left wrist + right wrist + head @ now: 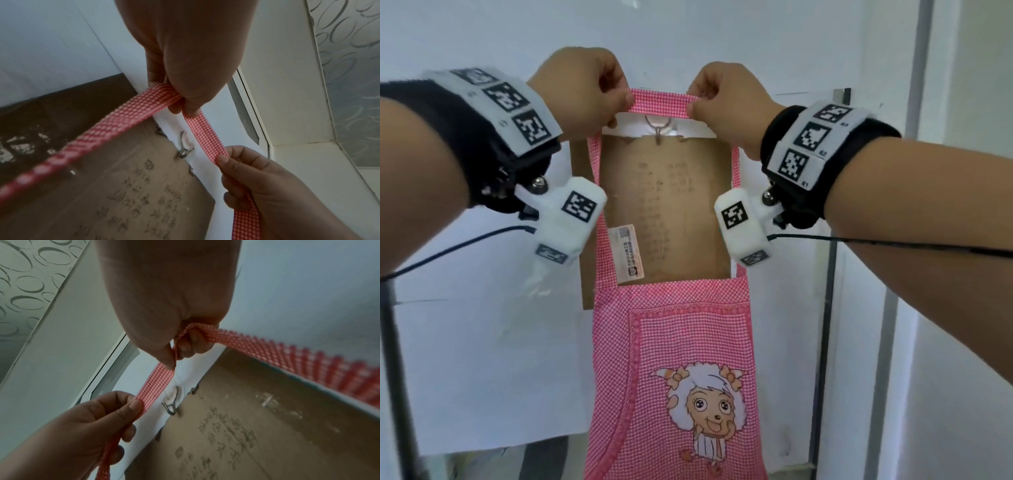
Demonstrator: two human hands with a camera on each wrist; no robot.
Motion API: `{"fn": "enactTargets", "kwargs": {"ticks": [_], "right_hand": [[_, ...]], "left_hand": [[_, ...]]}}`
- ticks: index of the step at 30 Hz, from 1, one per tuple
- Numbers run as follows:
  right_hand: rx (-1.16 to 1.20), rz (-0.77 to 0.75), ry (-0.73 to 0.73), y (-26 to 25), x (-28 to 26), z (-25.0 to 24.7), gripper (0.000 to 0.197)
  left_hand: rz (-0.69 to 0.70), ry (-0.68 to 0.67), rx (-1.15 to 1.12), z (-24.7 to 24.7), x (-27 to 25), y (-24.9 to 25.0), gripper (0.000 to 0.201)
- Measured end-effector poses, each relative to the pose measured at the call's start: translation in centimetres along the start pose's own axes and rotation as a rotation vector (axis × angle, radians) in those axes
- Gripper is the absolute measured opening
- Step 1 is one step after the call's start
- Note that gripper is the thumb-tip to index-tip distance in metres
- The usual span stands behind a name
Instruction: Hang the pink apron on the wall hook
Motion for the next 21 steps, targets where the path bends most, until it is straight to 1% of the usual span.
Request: {"fn": "enactTargets", "kwargs": {"ticks": [4, 8, 12, 17, 20, 21], "right_hand": [[-0.071, 0.036, 0.017, 0.2, 0.4, 1.7, 0.008], [-0.052, 0.065, 0.027, 1.1, -0.3, 2.9, 0.007], [-0.040, 0.068, 0.002, 1.5, -1.4, 3.2, 0.009], [0.011, 0.050, -0.100, 1.6, -3.2, 3.9, 0.011], [0.068, 0.062, -0.142, 1.6, -4.0, 4.1, 0.023], [0.084, 0.057, -0.145, 1.6, -4.2, 4.2, 0.024]], "left_hand": [[0.048, 0.022, 0.075, 0.9, 0.1, -0.8, 0.017], [0.088, 0.042, 0.095, 1.6, -0.8, -1.3, 0.014], [0.153, -0.002, 0.140, 1.9, -2.2, -1.4, 0.014], [0.093, -0.080, 0.068, 2.5, -3.9, -1.1, 0.013], [0.052, -0.166, -0.009, 3.0, -4.5, -0.5, 0.024], [0.047, -0.177, -0.020, 3.2, -4.8, -0.3, 0.027]]}}
Point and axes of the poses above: each hand's wrist, its own x-axis towards the middle knuckle, its own z-axis out of the palm, y = z × x, the point moved 3 cm from there along x, towards the middle knuckle, and after that the axes turned 3 degrees about z, right-handed, at the moved point
